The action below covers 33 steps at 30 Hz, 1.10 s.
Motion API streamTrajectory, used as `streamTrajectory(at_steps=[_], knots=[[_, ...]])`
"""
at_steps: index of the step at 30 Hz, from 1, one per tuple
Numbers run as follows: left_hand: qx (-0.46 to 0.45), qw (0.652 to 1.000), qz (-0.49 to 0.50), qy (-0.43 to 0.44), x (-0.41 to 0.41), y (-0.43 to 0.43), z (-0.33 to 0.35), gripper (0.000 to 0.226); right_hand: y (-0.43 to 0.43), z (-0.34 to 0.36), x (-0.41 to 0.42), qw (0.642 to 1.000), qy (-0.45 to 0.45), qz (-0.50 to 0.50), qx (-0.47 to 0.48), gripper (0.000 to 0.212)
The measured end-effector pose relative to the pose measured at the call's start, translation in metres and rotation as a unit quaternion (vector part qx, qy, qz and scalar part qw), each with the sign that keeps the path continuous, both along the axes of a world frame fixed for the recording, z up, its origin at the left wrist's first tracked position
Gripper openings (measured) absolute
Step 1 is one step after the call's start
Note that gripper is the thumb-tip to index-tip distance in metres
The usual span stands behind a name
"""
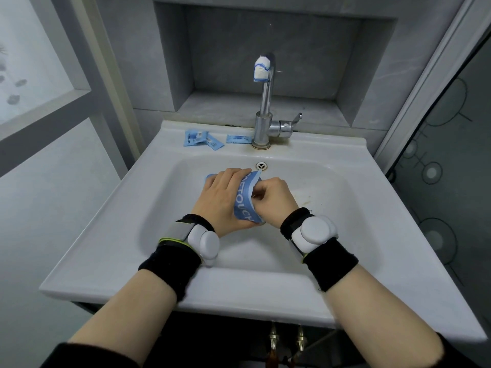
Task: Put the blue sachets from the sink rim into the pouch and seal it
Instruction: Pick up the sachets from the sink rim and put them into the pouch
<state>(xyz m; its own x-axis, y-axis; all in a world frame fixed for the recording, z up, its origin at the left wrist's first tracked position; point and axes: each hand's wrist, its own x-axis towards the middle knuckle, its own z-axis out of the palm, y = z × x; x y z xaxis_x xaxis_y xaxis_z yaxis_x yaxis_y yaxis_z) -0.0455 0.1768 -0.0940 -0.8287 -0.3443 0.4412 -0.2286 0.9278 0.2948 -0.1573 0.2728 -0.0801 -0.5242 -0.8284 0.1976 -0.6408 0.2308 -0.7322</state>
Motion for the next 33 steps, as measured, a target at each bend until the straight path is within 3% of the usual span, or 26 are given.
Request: streamTrajectory(at_steps=[11, 33], knots=[[0.007, 1.000, -0.007, 0.011, 0.0006, 0.0007, 0.0013, 0.101, 0.0001, 0.0006, 0.0007, 0.998, 0.055, 0.001, -0.012, 0.010], [0.013, 1.000, -0.016, 0.012, 0.0010, 0.0007, 0.0021, 0.102, -0.0019, -0.0024, -0.0011, 0.999, 0.048, 0.015, -0.017, 0.006]])
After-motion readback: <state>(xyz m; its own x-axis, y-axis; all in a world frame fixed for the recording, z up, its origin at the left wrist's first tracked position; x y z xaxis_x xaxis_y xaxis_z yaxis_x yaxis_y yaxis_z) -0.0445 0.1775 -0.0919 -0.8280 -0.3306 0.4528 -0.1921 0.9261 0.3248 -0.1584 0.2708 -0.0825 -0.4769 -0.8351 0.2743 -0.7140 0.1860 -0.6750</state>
